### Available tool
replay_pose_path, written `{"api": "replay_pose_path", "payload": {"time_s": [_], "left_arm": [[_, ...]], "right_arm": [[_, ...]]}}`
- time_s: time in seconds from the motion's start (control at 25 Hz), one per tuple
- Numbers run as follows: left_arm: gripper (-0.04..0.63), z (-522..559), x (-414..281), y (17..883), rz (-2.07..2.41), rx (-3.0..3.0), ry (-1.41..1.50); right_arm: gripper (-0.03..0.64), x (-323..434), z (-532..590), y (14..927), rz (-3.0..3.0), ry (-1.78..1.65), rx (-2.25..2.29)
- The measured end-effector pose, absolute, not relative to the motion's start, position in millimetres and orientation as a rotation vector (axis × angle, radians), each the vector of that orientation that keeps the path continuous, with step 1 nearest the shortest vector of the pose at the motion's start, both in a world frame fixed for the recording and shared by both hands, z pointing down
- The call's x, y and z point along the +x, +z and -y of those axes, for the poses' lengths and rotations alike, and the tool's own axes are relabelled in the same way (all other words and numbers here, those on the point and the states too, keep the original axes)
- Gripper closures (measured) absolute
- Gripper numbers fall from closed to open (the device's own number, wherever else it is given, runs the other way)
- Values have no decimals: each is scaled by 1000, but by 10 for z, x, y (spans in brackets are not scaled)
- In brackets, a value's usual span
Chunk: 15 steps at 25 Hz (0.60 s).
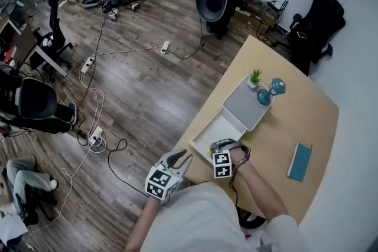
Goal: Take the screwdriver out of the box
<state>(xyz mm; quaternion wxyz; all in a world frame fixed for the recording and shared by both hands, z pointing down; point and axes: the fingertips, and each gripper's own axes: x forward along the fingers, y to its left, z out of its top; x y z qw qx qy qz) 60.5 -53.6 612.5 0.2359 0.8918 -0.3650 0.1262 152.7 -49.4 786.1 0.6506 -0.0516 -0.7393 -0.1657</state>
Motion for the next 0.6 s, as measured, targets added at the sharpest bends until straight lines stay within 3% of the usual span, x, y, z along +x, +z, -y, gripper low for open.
{"api": "replay_pose_path", "payload": {"time_s": [0.36,0.6], "left_arm": [[505,506,589,6151,988,2440,344],[505,485,617,6155,969,2420,317]], "right_arm": [[540,1470,338,7636,1732,-420,-87],[540,1328,339,7366,1902,-273,96]]}}
